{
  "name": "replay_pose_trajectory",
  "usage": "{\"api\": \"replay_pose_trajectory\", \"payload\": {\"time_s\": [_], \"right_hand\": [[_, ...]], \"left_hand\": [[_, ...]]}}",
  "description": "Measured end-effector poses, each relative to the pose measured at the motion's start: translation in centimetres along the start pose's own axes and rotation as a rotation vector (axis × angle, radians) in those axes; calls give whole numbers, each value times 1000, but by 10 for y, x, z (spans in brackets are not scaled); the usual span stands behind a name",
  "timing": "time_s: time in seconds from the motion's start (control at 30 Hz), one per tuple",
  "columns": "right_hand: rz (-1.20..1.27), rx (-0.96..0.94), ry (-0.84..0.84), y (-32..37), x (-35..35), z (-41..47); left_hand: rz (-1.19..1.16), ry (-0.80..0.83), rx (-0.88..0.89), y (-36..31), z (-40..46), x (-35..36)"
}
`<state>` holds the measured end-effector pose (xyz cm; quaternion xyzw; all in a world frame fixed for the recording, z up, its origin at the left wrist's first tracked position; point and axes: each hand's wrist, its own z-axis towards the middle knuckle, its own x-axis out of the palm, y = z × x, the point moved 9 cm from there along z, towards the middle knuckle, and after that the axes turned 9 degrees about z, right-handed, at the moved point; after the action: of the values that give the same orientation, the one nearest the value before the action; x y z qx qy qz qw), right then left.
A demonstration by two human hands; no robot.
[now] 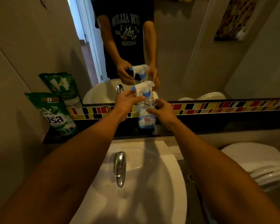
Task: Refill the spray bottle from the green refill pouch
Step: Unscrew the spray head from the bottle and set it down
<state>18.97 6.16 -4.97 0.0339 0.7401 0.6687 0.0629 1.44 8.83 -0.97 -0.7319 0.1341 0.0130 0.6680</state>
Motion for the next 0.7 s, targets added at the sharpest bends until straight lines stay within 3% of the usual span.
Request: {"api": "replay_pose_trajectory", "payload": {"time_s": [0.43,0.7], "right_hand": [[-43,-83,139,-1,8,28],[-115,-115,191,17,2,20]], "left_hand": [[-84,-33,82,0,33,17],[-134,-134,133,-47,21,-8]]}}
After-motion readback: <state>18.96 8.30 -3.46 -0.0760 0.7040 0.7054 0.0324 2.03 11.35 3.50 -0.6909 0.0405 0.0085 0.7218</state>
